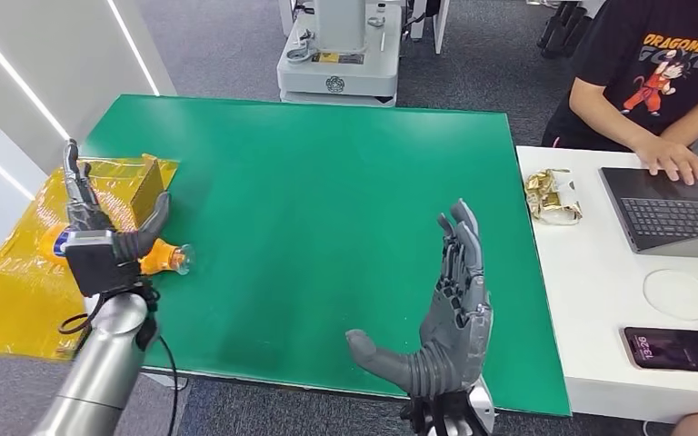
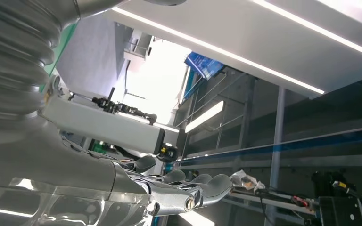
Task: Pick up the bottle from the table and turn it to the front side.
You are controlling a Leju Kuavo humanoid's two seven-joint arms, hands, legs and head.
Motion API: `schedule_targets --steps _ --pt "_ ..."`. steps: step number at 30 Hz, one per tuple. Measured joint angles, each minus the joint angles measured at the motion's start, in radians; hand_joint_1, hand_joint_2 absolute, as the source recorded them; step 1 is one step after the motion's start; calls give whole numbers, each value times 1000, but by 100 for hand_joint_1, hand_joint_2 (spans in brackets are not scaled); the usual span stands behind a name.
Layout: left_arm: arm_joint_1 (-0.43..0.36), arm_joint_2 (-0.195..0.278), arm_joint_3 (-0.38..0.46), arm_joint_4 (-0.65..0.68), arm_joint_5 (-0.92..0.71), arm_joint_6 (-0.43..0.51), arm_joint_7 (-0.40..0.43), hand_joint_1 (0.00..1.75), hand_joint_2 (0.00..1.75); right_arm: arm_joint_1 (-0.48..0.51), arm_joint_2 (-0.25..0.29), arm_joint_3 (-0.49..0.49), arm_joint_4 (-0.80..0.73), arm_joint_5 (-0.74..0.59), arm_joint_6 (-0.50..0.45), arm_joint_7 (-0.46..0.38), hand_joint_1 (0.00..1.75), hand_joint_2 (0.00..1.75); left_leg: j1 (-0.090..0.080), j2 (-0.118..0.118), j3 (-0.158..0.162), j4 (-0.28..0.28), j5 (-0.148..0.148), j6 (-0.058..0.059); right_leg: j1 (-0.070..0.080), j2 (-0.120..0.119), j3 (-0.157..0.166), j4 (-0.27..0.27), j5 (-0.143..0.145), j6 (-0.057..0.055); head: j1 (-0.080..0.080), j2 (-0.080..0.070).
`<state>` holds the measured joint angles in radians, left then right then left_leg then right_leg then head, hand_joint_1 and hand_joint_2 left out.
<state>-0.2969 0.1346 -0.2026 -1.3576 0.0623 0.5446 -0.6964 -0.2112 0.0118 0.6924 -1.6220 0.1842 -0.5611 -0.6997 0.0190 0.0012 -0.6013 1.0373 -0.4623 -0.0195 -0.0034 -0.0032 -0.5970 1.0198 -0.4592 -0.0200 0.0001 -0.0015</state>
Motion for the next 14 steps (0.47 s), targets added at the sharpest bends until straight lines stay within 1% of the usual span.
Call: schedule_targets --steps 3,6,8,10,13,14 --pt "-6 -97 -25 -23 114 -54 -4 0 175 2 9 0 0 11 20 14 0 175 0 2 0 0 0 0 0 2 0 0 0 0 0 0" --pt "17 -168 -34 -94 156 -143 -4 0 175 3 15 0 -1 21 38 30 0 175 0 3 0 0 -1 1 0 3 0 0 0 1 0 0" --pt "63 -221 -23 -171 157 -232 -5 0 175 5 18 0 -5 42 37 41 0 175 -1 3 0 0 -1 1 0 3 0 0 0 1 0 0" --pt "123 -269 -11 -235 149 -296 -6 0 175 11 19 -1 -15 72 23 50 0 175 -1 3 0 0 -2 1 0 3 -1 -1 -1 1 0 0" --pt "201 -319 8 -300 126 -348 -6 0 175 22 19 -7 -38 97 9 63 0 175 -1 3 -1 0 -3 2 0 3 -1 -1 -1 1 0 0" --pt "211 -325 11 -309 122 -355 -6 0 175 24 19 -9 -41 100 8 65 0 175 0 3 -1 -1 -3 2 0 3 -1 -1 -1 1 0 0"
